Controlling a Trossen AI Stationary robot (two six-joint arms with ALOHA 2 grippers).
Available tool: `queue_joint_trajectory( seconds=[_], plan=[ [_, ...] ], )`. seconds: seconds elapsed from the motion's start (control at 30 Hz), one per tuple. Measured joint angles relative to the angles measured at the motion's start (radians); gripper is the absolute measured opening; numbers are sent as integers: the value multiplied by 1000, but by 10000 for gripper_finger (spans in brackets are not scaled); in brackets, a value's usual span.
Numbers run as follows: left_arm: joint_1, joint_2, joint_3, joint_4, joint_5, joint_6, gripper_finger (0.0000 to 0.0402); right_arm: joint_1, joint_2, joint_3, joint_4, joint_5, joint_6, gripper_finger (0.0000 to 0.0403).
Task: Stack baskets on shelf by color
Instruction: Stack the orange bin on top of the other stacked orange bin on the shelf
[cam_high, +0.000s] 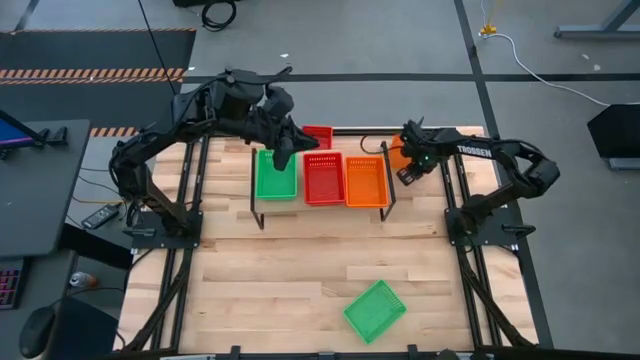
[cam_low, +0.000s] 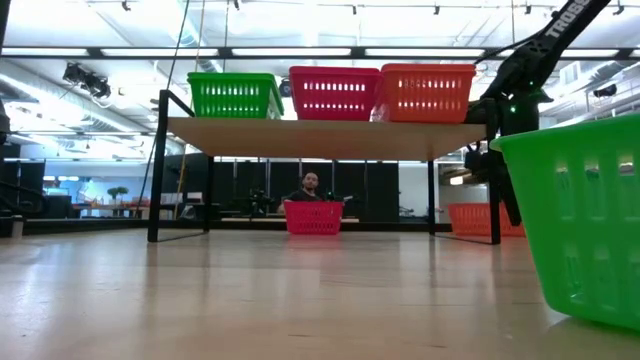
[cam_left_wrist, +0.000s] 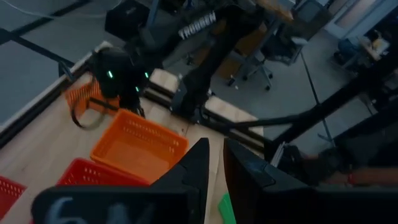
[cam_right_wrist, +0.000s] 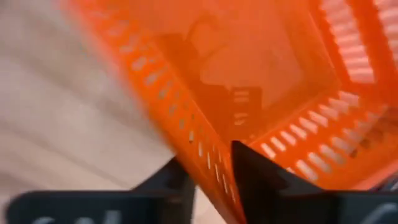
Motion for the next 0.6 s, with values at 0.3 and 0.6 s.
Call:
queue_joint_trajectory(
  seconds=[0.3,0.6],
  plan=[
    [-35,0,0,-56,-1,18,52,-61,0,28,16,-94,126,34],
    [-35,0,0,-56,-19,40,51,-61,-3,127,24,-243,232,155]
  ],
)
